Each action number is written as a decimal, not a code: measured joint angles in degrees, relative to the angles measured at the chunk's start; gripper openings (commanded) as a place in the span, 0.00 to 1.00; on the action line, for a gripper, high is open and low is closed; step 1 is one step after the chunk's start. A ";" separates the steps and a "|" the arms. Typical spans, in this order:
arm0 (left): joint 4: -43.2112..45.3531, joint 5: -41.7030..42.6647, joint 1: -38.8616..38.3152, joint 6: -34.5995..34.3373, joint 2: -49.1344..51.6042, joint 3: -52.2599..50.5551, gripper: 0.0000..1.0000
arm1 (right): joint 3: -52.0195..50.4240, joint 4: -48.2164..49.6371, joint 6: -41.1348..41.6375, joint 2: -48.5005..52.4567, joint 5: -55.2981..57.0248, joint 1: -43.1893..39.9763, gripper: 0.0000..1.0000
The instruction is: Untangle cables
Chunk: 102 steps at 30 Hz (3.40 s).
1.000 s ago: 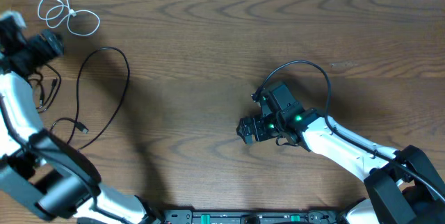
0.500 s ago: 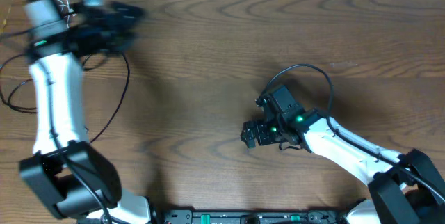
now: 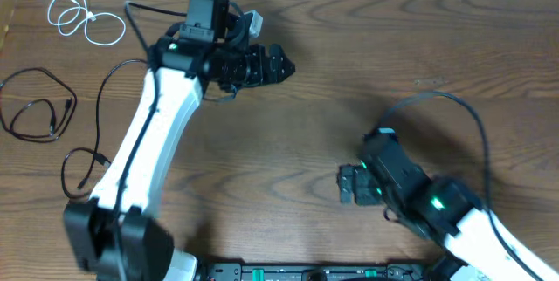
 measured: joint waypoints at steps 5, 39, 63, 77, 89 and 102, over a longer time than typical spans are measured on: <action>-7.54 -9.29 -0.22 1.38 -12.48 0.00 0.92 | -0.02 -5.66 5.33 -12.26 9.33 5.11 0.99; -7.67 -19.43 -3.72 2.64 -37.88 -19.82 0.92 | -0.92 -4.33 8.31 -18.05 19.45 6.99 0.99; -7.50 -19.78 -3.72 2.64 -25.62 -19.82 0.93 | -0.98 -11.02 8.66 -19.08 18.43 4.70 0.99; -7.52 -19.80 -3.72 2.64 -24.79 -19.85 0.93 | -17.92 18.40 -13.46 -33.24 4.31 -20.87 0.99; -7.58 -19.80 -3.72 2.64 -24.76 -19.85 0.93 | -28.59 25.24 -23.96 -49.33 -5.44 -38.66 0.99; -7.50 -19.80 -3.72 2.64 -24.76 -19.85 0.93 | -38.95 38.53 -26.43 -57.90 -3.21 -41.40 0.99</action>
